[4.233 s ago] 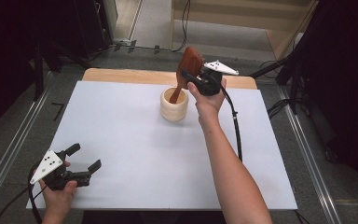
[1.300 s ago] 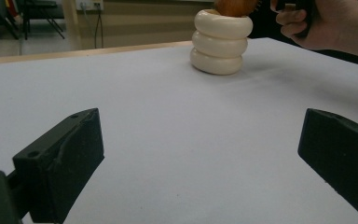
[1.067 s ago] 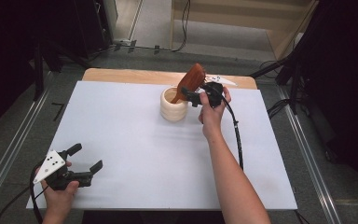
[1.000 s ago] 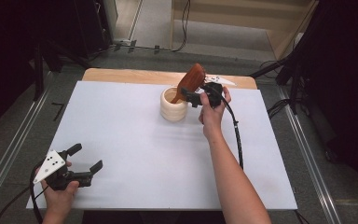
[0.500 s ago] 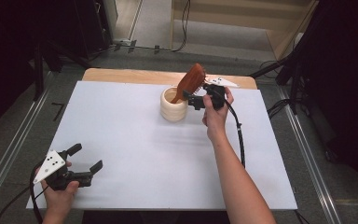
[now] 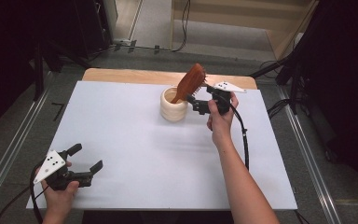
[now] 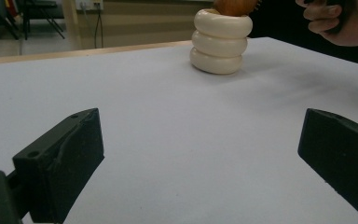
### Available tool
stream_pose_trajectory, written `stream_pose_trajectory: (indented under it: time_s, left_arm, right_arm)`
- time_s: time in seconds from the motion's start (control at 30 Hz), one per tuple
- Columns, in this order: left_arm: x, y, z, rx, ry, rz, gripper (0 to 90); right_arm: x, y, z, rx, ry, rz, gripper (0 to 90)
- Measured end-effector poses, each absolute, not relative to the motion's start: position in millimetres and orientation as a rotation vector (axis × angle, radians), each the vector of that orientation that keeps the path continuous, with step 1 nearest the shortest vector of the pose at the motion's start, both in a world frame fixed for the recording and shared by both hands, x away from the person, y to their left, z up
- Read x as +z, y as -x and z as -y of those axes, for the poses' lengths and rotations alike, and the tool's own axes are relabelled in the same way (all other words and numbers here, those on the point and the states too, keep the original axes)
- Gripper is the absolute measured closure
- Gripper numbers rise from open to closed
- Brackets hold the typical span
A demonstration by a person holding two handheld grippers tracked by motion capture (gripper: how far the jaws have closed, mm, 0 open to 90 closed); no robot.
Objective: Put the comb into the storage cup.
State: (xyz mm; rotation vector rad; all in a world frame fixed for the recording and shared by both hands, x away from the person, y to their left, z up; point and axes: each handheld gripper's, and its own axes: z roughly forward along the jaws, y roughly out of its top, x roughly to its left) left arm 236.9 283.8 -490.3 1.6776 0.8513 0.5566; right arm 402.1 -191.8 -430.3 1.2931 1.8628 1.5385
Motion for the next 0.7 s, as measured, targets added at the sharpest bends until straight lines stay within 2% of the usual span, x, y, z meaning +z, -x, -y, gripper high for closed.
stream_pose_trajectory:
  time_s: [0.7]
  left_arm:
    - [-490.3,-236.9,-283.6,0.555,-1.679,-0.850,0.4]
  right_arm:
    - [-438.2,-359.9,216.0,1.524,-1.268,-1.844,0.0]
